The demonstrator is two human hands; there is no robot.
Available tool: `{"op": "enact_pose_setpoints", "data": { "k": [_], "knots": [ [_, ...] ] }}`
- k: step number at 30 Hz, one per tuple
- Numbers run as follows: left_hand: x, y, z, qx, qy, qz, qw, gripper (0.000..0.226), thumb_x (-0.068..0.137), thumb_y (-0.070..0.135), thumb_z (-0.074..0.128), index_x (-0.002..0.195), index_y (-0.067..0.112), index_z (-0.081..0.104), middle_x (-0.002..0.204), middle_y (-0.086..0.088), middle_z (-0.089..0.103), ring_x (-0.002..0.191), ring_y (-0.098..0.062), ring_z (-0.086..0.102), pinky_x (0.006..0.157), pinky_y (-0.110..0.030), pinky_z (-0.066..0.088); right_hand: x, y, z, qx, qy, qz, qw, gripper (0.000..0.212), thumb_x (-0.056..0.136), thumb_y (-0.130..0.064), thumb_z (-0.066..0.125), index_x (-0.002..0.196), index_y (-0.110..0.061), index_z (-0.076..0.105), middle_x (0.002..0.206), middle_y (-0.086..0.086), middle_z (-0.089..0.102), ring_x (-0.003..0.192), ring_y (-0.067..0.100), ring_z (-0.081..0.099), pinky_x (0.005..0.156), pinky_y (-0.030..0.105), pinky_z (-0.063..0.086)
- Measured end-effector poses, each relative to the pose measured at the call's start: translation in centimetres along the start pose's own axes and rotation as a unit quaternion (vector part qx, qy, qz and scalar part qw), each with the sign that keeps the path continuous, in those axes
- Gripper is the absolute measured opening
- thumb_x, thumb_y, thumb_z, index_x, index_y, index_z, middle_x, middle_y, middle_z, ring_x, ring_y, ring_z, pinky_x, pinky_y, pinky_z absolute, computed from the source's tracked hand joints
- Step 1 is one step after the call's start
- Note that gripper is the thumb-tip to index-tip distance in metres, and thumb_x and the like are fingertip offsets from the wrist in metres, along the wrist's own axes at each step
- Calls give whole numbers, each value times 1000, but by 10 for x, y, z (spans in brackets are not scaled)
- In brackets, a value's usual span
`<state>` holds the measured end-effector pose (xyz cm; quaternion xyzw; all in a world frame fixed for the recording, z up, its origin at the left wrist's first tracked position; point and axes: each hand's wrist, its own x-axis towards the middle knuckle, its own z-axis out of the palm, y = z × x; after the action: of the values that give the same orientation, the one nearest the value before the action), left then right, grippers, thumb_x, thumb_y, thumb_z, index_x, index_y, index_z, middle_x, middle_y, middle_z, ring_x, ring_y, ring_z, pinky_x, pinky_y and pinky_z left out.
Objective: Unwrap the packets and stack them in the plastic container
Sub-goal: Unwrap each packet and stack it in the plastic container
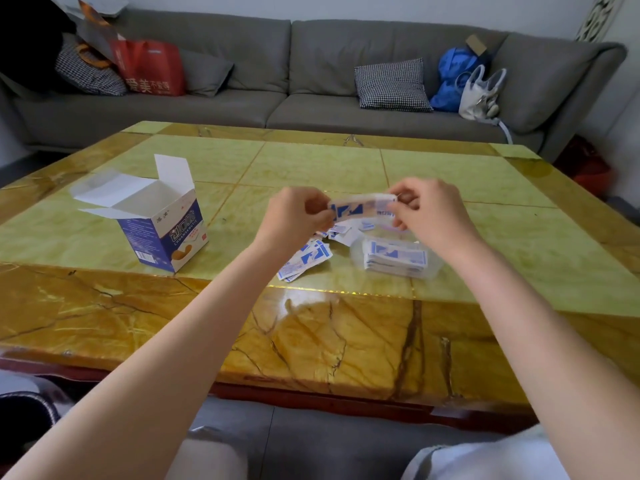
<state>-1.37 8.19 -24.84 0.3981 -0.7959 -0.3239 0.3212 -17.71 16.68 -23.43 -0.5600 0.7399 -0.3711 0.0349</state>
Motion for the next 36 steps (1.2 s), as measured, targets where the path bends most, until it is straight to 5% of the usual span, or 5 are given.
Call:
{"op": "enact_pose_setpoints", "data": {
  "k": [4,9,19,28,36],
  "knots": [
    [15,19,28,-14,28,4,1000,12,85,8,60,94,8,68,84,-7,70,67,-15,61,59,-22,52,6,24,-7,29,100,56,993,11,86,-8,62,92,-11,53,79,6,63,55,4,60,47,11,48],
    [31,29,57,90,46,8,995,11,84,16,60,95,17,56,83,3,67,71,-19,59,58,-28,43,9,47,-6,-31,103,84,991,8,86,-8,62,82,-12,56,80,6,65,74,21,65,68,34,56],
    [55,32,81,364,-2,62,929,18,89,15,47,93,14,65,90,-3,68,81,-25,61,91,-35,29,18,57,-2,-121,-89,42,988,43,100,-26,36,60,-11,45,61,4,46,56,19,45,56,30,35],
    [50,35,92,458,-72,63,884,15,92,22,42,89,15,56,94,-4,64,88,-24,52,82,-34,23,9,50,8,-192,-157,43,968,40,101,-30,30,62,-28,38,95,13,59,91,29,54,76,37,46],
    [54,36,93,478,-111,67,869,29,95,25,36,107,10,57,113,-9,60,112,-27,47,83,-32,29,17,56,14,-237,-177,62,953,57,98,-47,19,87,-8,60,90,10,61,83,25,57,68,34,42]
  ]
}}
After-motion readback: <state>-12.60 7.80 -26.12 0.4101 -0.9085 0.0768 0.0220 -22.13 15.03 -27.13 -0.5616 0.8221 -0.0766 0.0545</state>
